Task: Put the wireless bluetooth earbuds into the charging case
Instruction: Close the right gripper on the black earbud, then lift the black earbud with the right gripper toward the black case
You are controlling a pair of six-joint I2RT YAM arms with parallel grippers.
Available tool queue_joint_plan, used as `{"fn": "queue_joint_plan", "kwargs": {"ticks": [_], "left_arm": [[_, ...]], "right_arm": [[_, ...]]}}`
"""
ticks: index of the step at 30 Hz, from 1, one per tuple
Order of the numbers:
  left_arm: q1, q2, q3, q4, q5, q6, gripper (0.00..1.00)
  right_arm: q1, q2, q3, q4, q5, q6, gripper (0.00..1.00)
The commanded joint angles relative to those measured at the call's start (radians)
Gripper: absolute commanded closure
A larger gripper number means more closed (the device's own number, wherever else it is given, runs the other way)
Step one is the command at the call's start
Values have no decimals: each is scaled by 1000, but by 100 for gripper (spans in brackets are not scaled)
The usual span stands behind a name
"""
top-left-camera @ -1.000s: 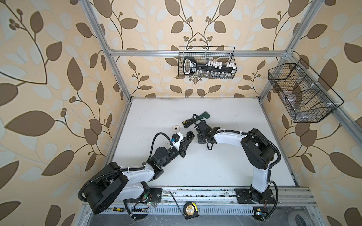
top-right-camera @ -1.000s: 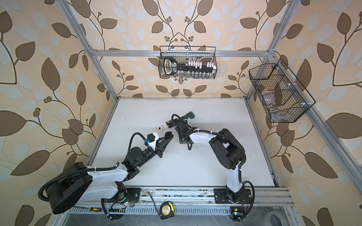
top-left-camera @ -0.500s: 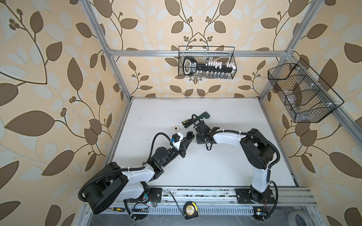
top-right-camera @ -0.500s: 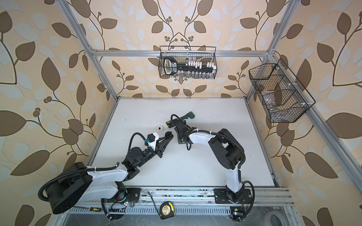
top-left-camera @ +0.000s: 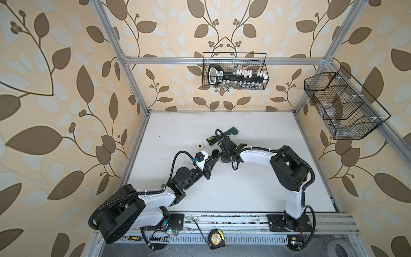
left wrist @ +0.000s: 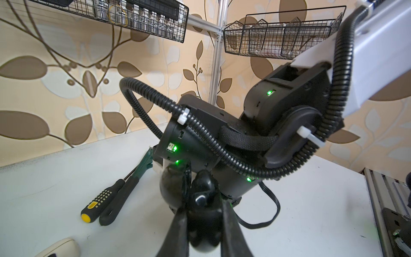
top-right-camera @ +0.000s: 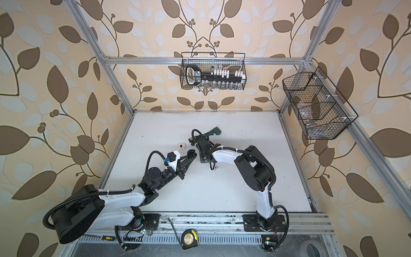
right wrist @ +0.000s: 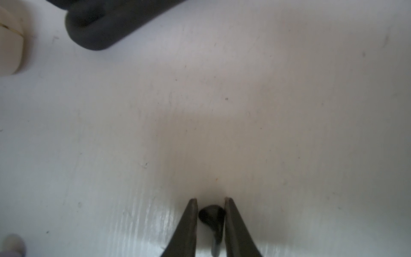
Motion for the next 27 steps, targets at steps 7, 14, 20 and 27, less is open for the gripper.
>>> {"fn": "queue_joint_plan", "kwargs": {"ticks": [7,14,20,27], "left_arm": [[6,-25,18,24,29,7,100],[6,-19,23,27,44,3,100],[6,-4,25,33,52,1,100],[6,17,36,38,74,-11,100]], "right_arm": [[4,47,12,-76,13,-4,83],[5,18,-10,-59,26,12,86],[-4,-63,-91,-12,50,39,87],[-24,-160,-176,52,57,73,87]]}}
